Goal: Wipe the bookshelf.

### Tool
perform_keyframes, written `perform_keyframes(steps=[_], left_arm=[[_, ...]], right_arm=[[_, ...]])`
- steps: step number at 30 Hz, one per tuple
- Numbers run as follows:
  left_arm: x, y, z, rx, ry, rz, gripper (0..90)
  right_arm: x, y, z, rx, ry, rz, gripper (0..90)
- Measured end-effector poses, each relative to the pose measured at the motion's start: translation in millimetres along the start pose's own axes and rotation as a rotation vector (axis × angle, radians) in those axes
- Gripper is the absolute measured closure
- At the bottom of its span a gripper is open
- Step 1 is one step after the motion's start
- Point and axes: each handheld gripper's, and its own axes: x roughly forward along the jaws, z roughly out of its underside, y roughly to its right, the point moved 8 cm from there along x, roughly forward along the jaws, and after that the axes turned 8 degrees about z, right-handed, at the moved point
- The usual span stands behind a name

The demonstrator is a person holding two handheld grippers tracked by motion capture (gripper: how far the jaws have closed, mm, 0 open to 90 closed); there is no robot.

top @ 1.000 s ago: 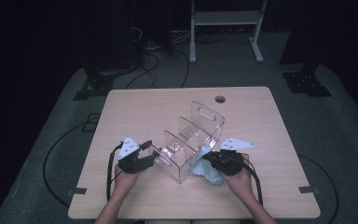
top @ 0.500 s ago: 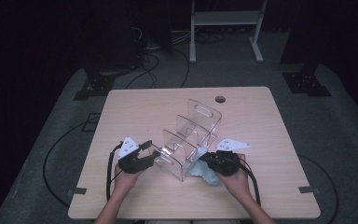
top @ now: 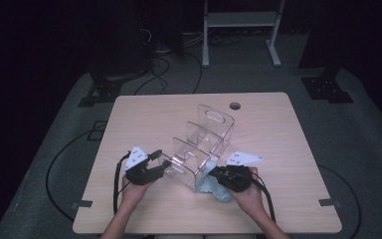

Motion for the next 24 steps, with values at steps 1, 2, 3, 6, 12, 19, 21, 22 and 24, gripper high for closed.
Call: perform_keyframes(steps=[1, 2, 3, 6, 12, 19, 21, 22, 24], left_arm=[[0.3, 0.1, -0.1, -0.001, 0.001, 0.0, 45.5], [0.4, 0.0, -0.1, 0.0, 0.0, 0.0, 45.4], [0.5, 0.0, -0.1, 0.0, 0.0, -0.001, 45.4], [0.6, -0.2, -0.1, 0.001, 0.0, -0.005, 45.4], [-1.2, -1.4, 0.1, 0.0, 0.003, 0.001, 45.5], [-0.9, -1.3, -0.1, -0.001, 0.004, 0.004, 45.7], [-0.7, -1.3, -0.1, 0.0, 0.002, 0.002, 45.7], [-0.6, -1.3, -0.1, 0.0, 0.002, 0.001, 45.6], [-0.7, -1.7, -0.1, 0.001, 0.001, -0.002, 45.6]], right_arm=[[0.2, 1.8, -0.1, 0.008, -0.002, 0.002, 84.2], [0.3, 0.9, -0.1, 0.006, 0.0, 0.004, 84.2], [0.0, -1.8, 0.3, -0.004, -0.001, 0.008, 84.2], [-1.9, -17.0, 2.6, -0.025, -0.009, -0.02, 84.2], [-1.8, -32.7, 5.7, -0.07, -0.018, -0.055, 84.1], [5.6, 0.8, 5.7, -0.007, -0.018, 0.018, 84.2], [6.3, -0.3, 7.4, -0.001, -0.023, 0.013, 84.3], [6.1, -3.8, 8.2, -0.007, -0.027, 0.005, 84.2], [5.4, -13.2, 9.8, -0.017, -0.034, -0.012, 84.2]])
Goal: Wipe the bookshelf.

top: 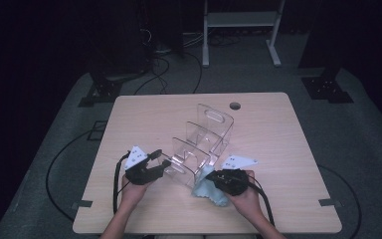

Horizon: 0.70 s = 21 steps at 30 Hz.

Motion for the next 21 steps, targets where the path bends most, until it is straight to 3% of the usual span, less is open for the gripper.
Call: perform_keyframes(steps=[4, 6, 10, 12, 17, 21], left_arm=[[-1.1, -0.9, 0.2, -0.002, 0.002, -0.002, 45.6], [-1.6, -1.0, 0.4, -0.001, 0.002, 0.0, 45.9], [-1.1, -0.4, 0.2, -0.005, 0.005, 0.006, 46.2], [-0.7, -0.2, 0.0, -0.006, 0.005, 0.006, 46.1], [-0.6, -0.8, 0.0, -0.005, 0.004, -0.002, 46.1], [-2.1, -2.3, 0.2, -0.002, 0.002, -0.007, 46.0]], right_arm=[[-0.4, -16.5, 2.5, -0.026, -0.011, -0.042, 84.2], [0.4, -12.4, 1.4, -0.03, -0.014, -0.039, 84.0], [2.4, 6.2, -2.2, 0.015, -0.009, -0.004, 84.0], [2.2, 8.8, -2.7, 0.023, -0.008, -0.003, 84.2], [-0.9, -9.4, -1.3, -0.001, -0.005, -0.032, 84.1], [-2.3, -30.7, 1.5, -0.028, -0.011, -0.083, 84.1]])
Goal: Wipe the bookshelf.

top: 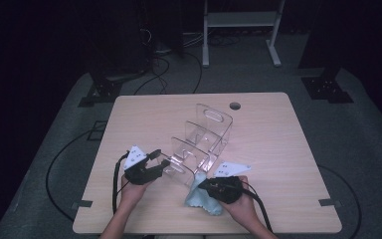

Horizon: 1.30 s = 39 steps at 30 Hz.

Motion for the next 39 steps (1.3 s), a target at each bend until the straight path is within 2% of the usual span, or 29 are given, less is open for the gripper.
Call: perform_keyframes(steps=[3, 8, 10, 13, 17, 20, 23, 31, 36, 39], left_arm=[[-0.4, -0.2, -0.1, 0.0, 0.0, 0.003, 46.1], [0.3, 0.6, -0.3, -0.002, 0.003, 0.006, 46.2], [0.6, 1.1, -0.4, -0.005, 0.002, 0.006, 46.2], [0.6, 0.8, -0.4, -0.002, 0.0, 0.004, 46.2], [-0.1, -0.5, -0.3, -0.002, -0.001, -0.003, 45.9], [-0.5, -0.4, -0.2, -0.003, -0.003, 0.004, 44.4], [-0.3, 0.3, -0.5, -0.001, -0.006, 0.016, 42.6], [-0.5, 5.0, -0.3, 0.014, -0.01, 0.073, 41.7], [1.6, 13.3, 0.6, 0.052, -0.031, 0.126, 42.1], [2.8, 17.2, 0.9, 0.07, -0.033, 0.143, 46.6]], right_arm=[[0.8, 2.3, -0.6, -0.001, -0.003, -0.003, 84.1], [1.4, 24.3, -3.5, 0.019, 0.011, 0.054, 84.1], [1.6, 28.3, -3.5, 0.032, 0.012, 0.057, 84.2], [0.5, 19.0, -2.9, 0.023, 0.01, 0.049, 84.2], [0.6, -0.4, -0.7, -0.005, 0.002, 0.012, 84.2], [2.1, 0.7, -1.5, 0.009, 0.001, -0.005, 84.1], [2.7, 4.3, -2.4, 0.007, 0.004, 0.001, 84.1], [1.0, 18.5, -2.8, 0.024, 0.002, 0.031, 84.1], [-1.9, 37.6, -4.8, 0.058, 0.01, 0.075, 84.2], [-3.1, 48.9, -4.8, 0.091, 0.013, 0.094, 84.2]])
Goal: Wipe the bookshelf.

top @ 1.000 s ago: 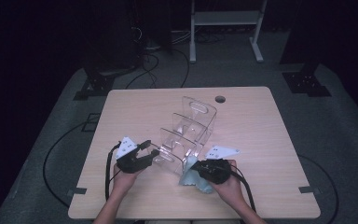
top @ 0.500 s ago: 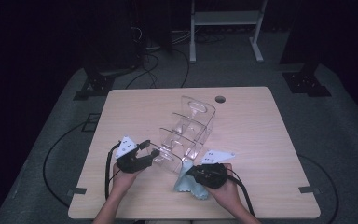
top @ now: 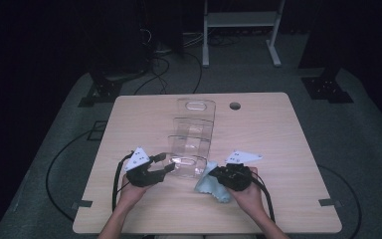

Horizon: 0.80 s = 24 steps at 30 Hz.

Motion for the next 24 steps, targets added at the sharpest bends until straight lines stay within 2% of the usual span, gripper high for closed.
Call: perform_keyframes(steps=[3, 6, 9, 12, 15, 24], left_arm=[[1.3, 0.9, -0.3, -0.013, -0.003, 0.0, 50.6], [2.6, 0.8, -0.6, -0.021, -0.001, -0.007, 52.2], [3.3, 4.2, -0.4, -0.008, -0.004, 0.013, 55.0], [5.0, 10.0, -0.1, 0.012, -0.015, 0.036, 56.2], [7.8, 15.4, -0.4, 0.019, -0.019, 0.063, 56.6], [19.4, 40.4, -1.6, 0.07, -0.047, 0.126, 56.5]], right_arm=[[-3.5, 2.7, -0.6, 0.015, 0.004, -0.008, 84.3], [-8.9, -4.5, -0.8, -0.007, 0.01, -0.023, 84.4], [-6.6, -6.8, 1.1, -0.026, -0.002, -0.015, 84.4], [-1.3, -1.1, 1.7, -0.007, -0.009, -0.012, 84.4], [1.5, 6.4, 1.3, -0.003, -0.01, 0.02, 84.5], [12.9, 30.5, -5.7, 0.047, -0.008, 0.062, 84.5]])
